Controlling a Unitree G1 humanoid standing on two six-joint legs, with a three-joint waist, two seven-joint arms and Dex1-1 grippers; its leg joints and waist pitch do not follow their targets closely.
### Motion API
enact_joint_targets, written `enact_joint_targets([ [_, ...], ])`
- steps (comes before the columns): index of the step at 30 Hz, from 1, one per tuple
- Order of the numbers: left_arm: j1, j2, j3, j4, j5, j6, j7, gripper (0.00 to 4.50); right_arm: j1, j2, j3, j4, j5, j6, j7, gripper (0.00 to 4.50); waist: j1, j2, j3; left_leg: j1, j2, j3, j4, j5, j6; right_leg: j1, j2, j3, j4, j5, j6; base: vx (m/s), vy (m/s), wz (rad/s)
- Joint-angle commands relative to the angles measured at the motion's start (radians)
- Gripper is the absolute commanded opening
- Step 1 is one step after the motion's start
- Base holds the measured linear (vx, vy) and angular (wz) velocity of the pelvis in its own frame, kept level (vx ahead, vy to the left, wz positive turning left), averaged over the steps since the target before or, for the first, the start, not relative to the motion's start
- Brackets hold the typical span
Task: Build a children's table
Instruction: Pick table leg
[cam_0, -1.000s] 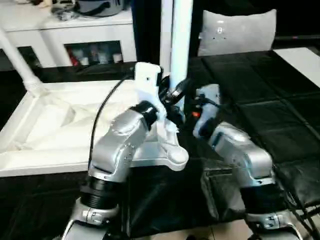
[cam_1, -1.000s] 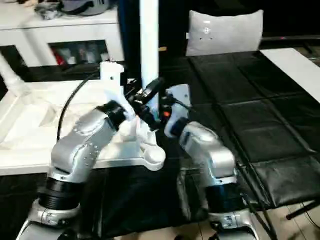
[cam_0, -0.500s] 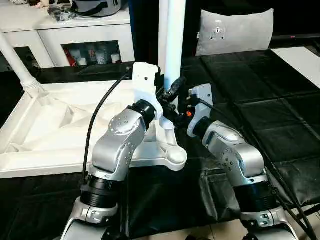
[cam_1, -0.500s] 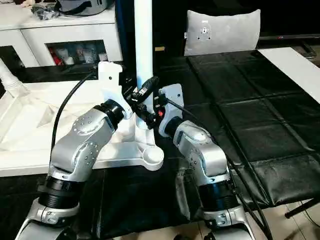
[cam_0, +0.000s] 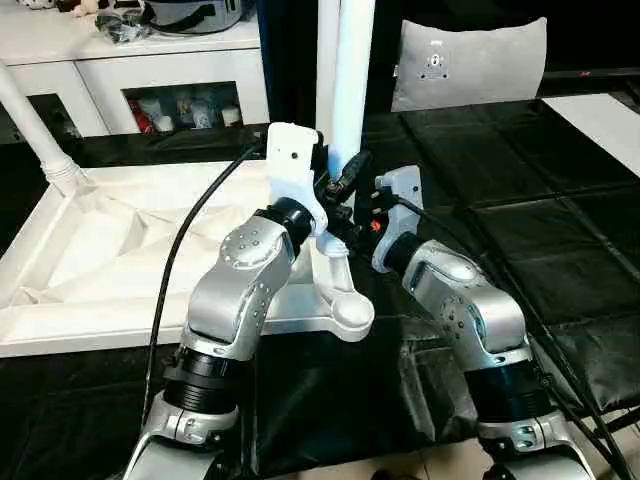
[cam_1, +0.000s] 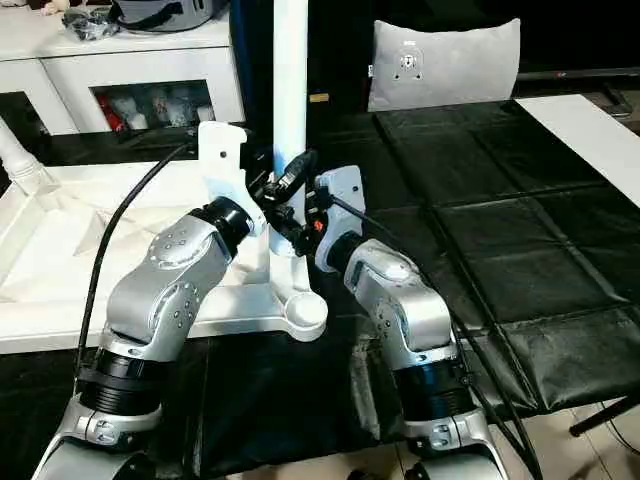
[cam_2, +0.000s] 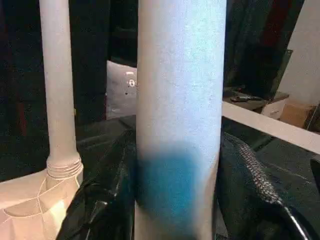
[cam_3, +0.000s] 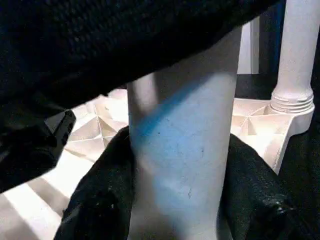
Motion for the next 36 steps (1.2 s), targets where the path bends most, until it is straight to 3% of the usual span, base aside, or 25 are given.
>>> enact_joint_targets([
  [1, -0.002, 0.014, 0.029, 0.007, 0.009, 0.005, 0.008, 2.6, 0.002, -0.016, -0.005, -0.002, -0.003, -0.013, 0.02, 1.95, 0.0, -0.008, -0.084, -0.013, 0.009, 0.016, -0.066, -0.021, 0.06, 0.077, -0.061, 0.066, -0.063, -0.319, 0.005, 0.0, 0.0, 0.0],
  [29, 0.022, 0.112, 0.042, -0.015, -0.082, 0.067, -0.169, 2.6, 0.061, -0.124, 0.038, -0.06, 0.035, -0.026, 0.232, 1.95, 0.003, -0.014, -0.084, -0.013, 0.01, 0.017, -0.064, 0.003, 0.075, 0.077, -0.061, 0.068, -0.059, -0.313, -0.014, 0.0, 0.0, 0.0],
  [36, 0.041, 0.129, 0.086, -0.049, -0.231, 0.128, -0.291, 2.6, 0.086, -0.148, 0.057, -0.086, 0.073, -0.02, 0.317, 1.94, 0.004, -0.014, -0.083, -0.013, 0.011, 0.018, -0.064, -0.006, 0.076, 0.078, -0.061, 0.067, -0.059, -0.321, -0.015, 0.0, 0.0, 0.0],
])
